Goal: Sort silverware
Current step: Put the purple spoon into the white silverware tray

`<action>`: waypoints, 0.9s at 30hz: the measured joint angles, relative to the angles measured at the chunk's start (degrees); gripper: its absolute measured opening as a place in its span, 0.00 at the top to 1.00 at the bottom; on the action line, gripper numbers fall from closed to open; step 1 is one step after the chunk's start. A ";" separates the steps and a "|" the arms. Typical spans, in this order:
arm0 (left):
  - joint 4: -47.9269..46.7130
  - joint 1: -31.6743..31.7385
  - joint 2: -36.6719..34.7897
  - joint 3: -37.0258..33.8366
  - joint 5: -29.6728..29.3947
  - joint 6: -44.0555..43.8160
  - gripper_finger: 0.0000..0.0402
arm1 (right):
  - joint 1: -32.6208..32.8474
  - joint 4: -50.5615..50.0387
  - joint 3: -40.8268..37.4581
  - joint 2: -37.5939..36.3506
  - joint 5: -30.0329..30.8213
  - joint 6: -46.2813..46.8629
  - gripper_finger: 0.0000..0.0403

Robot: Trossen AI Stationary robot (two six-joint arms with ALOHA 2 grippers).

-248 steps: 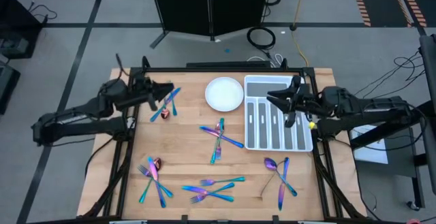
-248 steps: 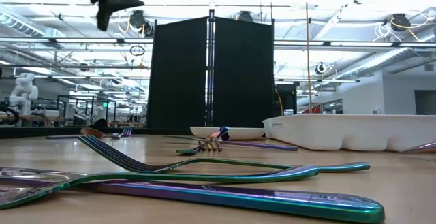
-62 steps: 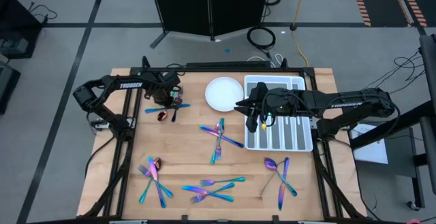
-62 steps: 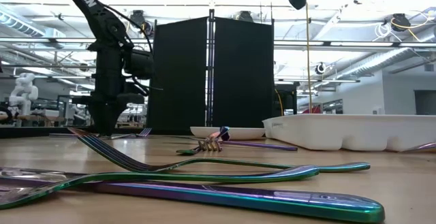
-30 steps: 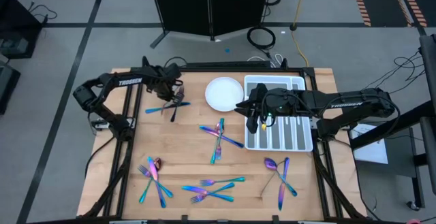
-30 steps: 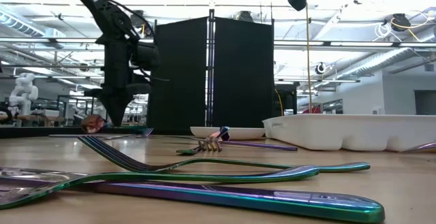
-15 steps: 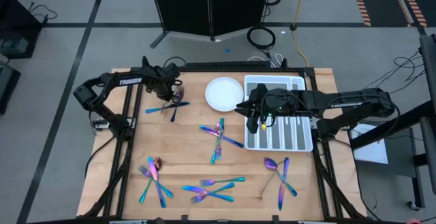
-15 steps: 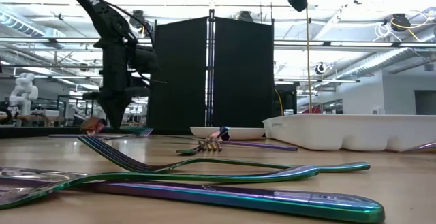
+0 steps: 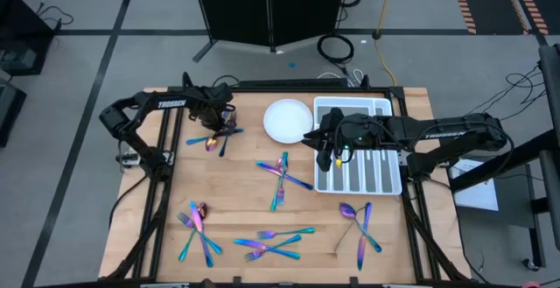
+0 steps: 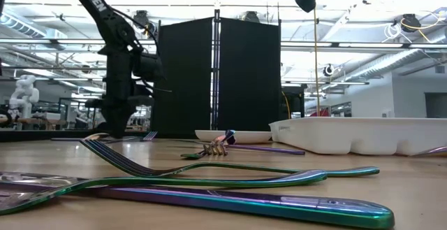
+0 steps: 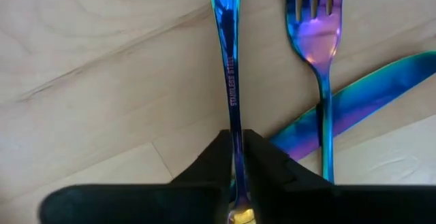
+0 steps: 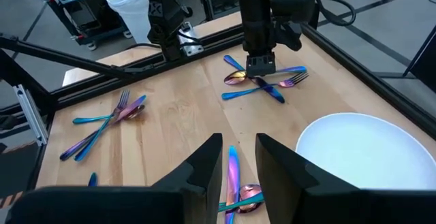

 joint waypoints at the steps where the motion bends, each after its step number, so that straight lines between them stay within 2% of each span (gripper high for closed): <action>1: -0.04 -0.02 0.02 -0.02 0.00 0.00 0.86 | -0.01 0.00 0.00 0.00 0.00 0.00 0.80; 6: -0.04 -0.02 0.02 -0.02 -0.01 0.06 0.73 | 0.00 0.00 0.00 0.00 0.02 0.01 0.80; 9: -0.04 0.00 0.02 -0.02 0.35 0.49 0.70 | 0.00 0.00 0.00 0.00 0.02 0.02 0.80; 14: -1.30 -0.27 0.02 -0.02 2.37 0.44 0.71 | 0.00 0.00 0.00 0.00 0.02 0.00 0.80; 19: -5.56 -0.52 0.02 -0.02 1.65 1.56 0.74 | 0.36 0.02 0.00 0.00 0.08 0.00 0.80; 27: -4.85 -0.52 0.21 -0.02 1.87 1.57 0.78 | 0.42 -0.20 0.00 0.00 0.09 0.23 0.80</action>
